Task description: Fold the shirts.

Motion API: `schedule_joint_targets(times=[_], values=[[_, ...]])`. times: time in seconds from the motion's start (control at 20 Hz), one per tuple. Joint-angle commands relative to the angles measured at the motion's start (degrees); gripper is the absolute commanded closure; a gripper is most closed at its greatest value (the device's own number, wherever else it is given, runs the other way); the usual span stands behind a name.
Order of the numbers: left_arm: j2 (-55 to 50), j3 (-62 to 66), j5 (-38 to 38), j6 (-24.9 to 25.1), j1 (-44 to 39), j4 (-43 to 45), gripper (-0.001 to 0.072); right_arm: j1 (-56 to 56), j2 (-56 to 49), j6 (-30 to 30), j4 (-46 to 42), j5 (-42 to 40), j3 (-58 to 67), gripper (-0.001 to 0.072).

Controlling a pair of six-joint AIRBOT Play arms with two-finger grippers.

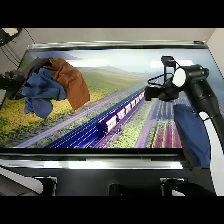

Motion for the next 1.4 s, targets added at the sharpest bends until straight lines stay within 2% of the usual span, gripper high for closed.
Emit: schedule_joint_targets(times=[0.0, 0.1, 0.15, 0.2, 0.25, 0.35, 0.45, 0.55, 0.7, 0.85, 0.95, 1.15, 1.35], values=[[-3.91, -1.77, 4.72, 7.30, -0.09, -7.41, -0.0013, 0.04, -0.02, -0.07, 3.37, -0.37, 0.04, 0.0021], [-6.19, -1.77, 4.22, 7.30, -1.16, -7.80, -0.0013, 0.04, -0.02, -0.28, 5.49, -0.13, 0.07, 0.0021], [-6.86, -1.75, 4.04, 7.30, -1.33, -7.80, 0.0065, 0.04, -0.02, -0.28, 6.51, 0.26, 0.07, 0.0021], [-7.06, -1.75, 3.65, 7.48, -1.29, -7.93, 0.0469, 0.04, -0.02, -0.28, 7.39, 0.28, 0.07, 0.0021], [-6.64, -1.51, 3.26, 9.29, -1.16, -8.96, 0.0666, 0.04, 0.07, -0.79, 8.37, 0.63, 0.07, 0.0022], [-4.09, 0.52, 3.32, 13.05, -0.98, -11.28, 0.0685, 0.04, 0.70, -3.15, 8.52, 1.20, 0.13, 0.0022], [1.33, 3.54, 5.57, 13.92, -1.07, -11.32, 0.0684, 0.04, 2.40, -6.45, 7.54, 1.07, 0.13, 0.0022], [9.40, 5.38, 8.50, 14.82, -1.90, -12.31, 0.0684, 0.04, 4.96, -8.11, 4.66, 1.14, 0.15, 0.0022], [24.20, 5.44, 9.38, 21.14, -6.49, -13.33, 0.0684, 0.04, 10.27, -8.20, -1.25, 1.70, 0.20, 0.0042], [36.06, 4.33, 7.56, 25.09, -16.31, -13.31, 0.0684, 0.04, 16.20, -8.17, -5.22, 4.04, 0.20, 0.0042], [40.68, 3.08, 5.90, 25.09, -25.14, -13.29, 0.0684, 0.02, 20.02, -8.17, -5.66, 6.99, 0.20, 0.0041], [41.48, -2.29, 4.11, 25.11, -43.65, -11.17, 0.0684, 0.02, 26.88, -6.38, -6.25, 17.62, 0.20, 0.0037], [39.12, -17.66, 4.28, 25.09, -56.87, 0.22, 0.0684, 0.02, 31.23, -4.68, -10.64, 27.52, 0.20, 0.0032]])
